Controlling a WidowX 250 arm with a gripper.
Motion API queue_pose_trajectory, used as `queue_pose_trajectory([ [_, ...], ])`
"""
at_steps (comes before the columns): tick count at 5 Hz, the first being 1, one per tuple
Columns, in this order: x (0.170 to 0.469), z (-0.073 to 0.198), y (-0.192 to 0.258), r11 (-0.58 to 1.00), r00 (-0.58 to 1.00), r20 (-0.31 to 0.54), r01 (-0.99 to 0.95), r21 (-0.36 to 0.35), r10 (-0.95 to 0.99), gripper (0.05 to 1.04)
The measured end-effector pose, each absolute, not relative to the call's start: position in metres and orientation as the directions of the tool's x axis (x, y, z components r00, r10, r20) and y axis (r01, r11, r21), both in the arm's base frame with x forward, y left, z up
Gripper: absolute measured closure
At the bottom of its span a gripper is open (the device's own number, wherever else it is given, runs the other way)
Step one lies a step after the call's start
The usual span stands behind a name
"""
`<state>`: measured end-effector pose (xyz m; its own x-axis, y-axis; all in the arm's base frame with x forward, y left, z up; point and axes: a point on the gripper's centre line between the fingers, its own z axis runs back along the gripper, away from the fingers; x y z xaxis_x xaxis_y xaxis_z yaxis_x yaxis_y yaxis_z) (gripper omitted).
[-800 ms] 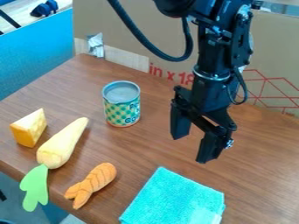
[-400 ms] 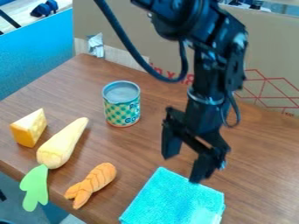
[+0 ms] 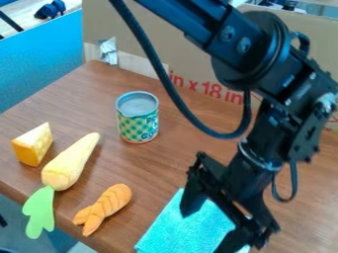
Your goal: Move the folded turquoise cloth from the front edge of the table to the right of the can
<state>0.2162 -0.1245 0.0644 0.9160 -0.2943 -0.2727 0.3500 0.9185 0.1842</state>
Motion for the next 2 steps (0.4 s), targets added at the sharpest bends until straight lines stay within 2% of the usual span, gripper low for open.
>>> queue_pose_trajectory([
  [1,0.204,0.059,-0.116,0.928,0.915,-0.350,0.293,0.229,-0.203,0.081],
  [2,0.198,0.053,-0.106,0.947,0.910,-0.392,0.236,0.217,-0.137,0.081],
])
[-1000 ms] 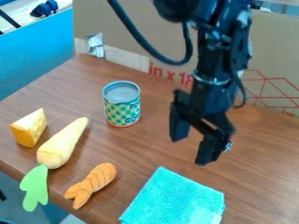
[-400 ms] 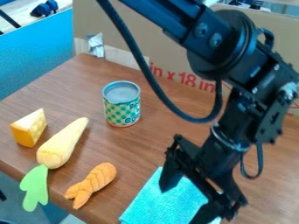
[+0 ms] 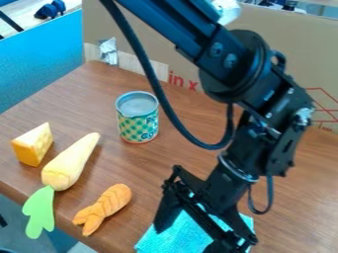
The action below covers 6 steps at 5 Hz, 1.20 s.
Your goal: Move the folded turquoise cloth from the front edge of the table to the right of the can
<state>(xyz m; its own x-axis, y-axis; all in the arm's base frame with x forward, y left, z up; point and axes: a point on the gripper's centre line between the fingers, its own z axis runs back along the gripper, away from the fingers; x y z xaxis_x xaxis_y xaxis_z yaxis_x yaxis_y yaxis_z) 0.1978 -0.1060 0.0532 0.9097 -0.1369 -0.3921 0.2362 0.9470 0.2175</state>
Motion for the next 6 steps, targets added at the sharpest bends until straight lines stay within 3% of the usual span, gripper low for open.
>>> queue_pose_trajectory([
  [4,0.203,0.025,-0.109,0.971,0.912,-0.381,0.207,0.119,-0.148,0.081],
  [6,0.229,0.023,-0.082,0.996,0.938,-0.338,0.088,0.031,-0.073,0.081],
])
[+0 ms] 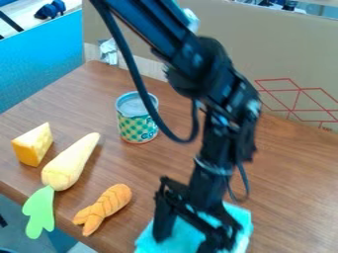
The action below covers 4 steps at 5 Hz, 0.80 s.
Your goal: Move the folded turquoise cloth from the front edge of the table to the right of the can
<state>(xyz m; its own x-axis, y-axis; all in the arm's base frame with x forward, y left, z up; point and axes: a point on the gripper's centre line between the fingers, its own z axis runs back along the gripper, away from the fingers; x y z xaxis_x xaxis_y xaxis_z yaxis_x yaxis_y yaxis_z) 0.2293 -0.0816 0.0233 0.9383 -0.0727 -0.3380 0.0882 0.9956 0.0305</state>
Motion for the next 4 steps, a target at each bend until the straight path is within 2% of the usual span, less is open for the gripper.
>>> queue_pose_trajectory([
  [1,0.282,0.042,-0.068,0.988,0.971,-0.187,0.152,0.014,-0.147,0.082],
  [2,0.329,0.058,-0.085,0.959,0.958,-0.086,0.279,0.045,-0.275,0.082],
  [3,0.364,0.070,-0.127,0.906,0.908,-0.013,0.419,0.055,-0.419,0.082],
  [4,0.369,0.072,-0.144,0.886,0.888,-0.007,0.460,0.056,-0.461,0.082],
])
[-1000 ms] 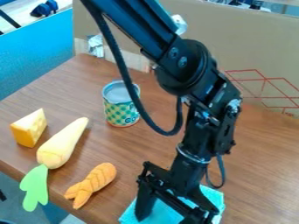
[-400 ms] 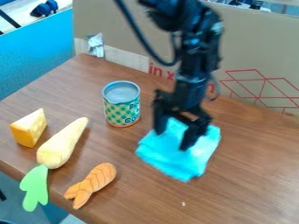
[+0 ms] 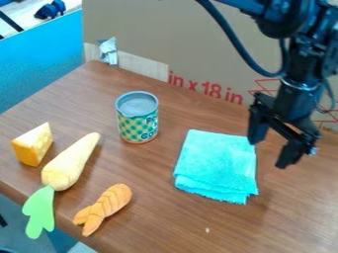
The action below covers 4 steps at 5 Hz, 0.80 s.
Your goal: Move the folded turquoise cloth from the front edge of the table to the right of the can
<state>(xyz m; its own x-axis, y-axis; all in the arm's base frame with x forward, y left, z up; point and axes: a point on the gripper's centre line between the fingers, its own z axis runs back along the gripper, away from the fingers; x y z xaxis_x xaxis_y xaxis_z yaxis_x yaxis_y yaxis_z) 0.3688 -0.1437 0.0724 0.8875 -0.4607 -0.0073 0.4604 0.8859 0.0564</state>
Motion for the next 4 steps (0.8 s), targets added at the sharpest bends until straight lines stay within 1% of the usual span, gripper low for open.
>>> queue_pose_trajectory([
  [1,0.366,0.073,-0.147,0.877,0.879,-0.019,0.476,0.069,-0.476,0.082],
  [2,0.353,0.087,-0.136,0.887,0.891,-0.008,0.454,0.088,-0.455,0.082],
  [3,0.333,0.128,-0.114,0.910,0.911,0.074,0.393,0.135,-0.405,0.082],
  [4,0.308,0.132,-0.089,0.940,0.945,0.062,0.310,0.139,-0.321,0.082],
])
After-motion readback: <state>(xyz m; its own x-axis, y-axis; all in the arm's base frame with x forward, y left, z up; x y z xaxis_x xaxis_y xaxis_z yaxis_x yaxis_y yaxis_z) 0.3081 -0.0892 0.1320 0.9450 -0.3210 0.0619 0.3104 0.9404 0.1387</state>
